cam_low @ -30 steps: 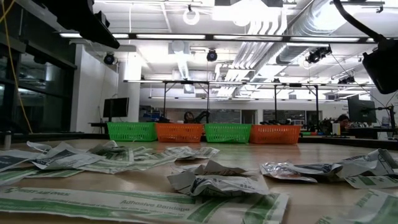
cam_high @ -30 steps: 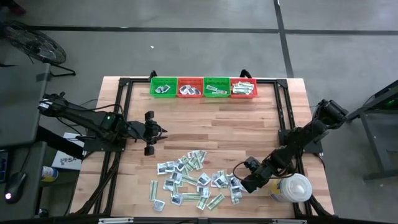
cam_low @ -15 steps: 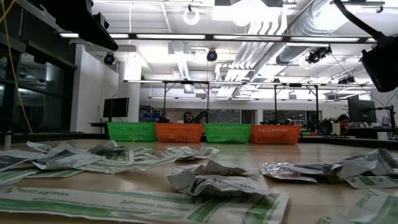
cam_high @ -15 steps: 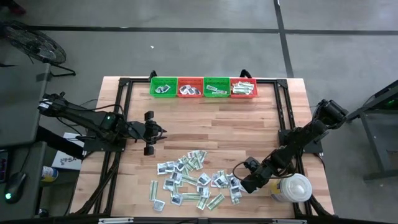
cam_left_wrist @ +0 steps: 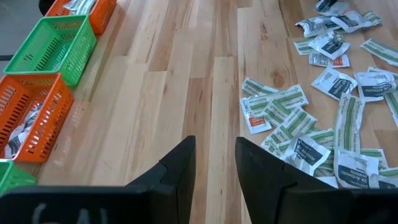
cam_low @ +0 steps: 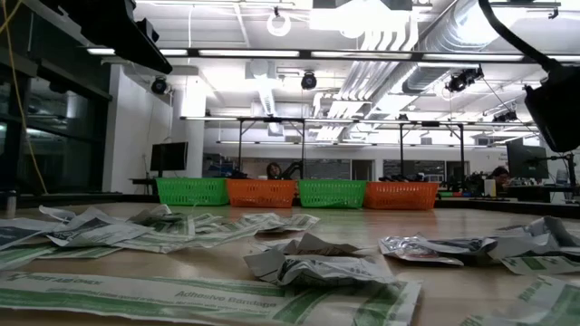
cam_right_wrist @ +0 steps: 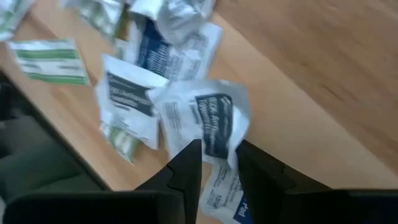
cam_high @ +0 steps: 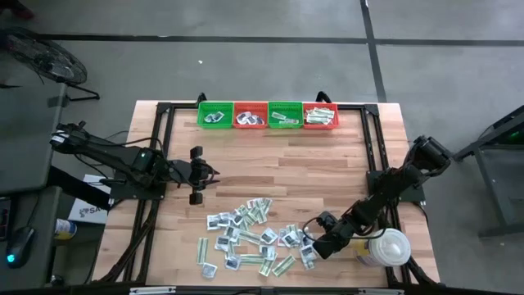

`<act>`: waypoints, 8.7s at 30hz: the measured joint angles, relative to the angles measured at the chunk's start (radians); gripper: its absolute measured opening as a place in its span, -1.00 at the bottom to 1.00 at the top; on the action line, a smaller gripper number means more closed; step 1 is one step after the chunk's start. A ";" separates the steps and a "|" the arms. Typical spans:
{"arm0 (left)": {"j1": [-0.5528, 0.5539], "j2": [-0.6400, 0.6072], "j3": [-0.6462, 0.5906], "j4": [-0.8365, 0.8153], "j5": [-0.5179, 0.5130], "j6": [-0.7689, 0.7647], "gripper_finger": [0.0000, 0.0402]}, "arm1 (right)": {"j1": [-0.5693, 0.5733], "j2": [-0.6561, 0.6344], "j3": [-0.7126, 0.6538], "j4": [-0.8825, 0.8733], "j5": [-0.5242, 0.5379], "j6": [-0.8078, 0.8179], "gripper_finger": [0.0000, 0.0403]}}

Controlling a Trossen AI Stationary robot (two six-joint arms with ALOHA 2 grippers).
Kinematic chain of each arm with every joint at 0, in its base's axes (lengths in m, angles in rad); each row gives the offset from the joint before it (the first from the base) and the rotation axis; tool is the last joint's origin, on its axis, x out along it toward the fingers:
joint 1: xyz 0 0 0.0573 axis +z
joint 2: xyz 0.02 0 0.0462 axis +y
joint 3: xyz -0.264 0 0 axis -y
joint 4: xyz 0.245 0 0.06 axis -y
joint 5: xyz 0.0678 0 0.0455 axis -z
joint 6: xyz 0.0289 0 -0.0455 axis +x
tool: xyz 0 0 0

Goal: Pick & Place First Aid Supplies
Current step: Put the gray towelette pack in the left orange bin, then put the green bandage pack in the right orange bin

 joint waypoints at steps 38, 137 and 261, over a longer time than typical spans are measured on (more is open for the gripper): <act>0.000 0.000 0.000 0.058 -0.026 0.001 -0.45 | -0.134 -0.377 -0.003 -0.173 0.352 -0.237 -1.00; 0.851 0.652 0.292 1.001 0.447 0.050 -0.45 | -1.305 0.049 0.613 0.275 -0.253 -1.707 -1.00; 0.763 0.556 0.425 0.053 0.568 0.248 -0.44 | -1.371 -0.087 0.612 -0.465 -0.383 -1.797 0.04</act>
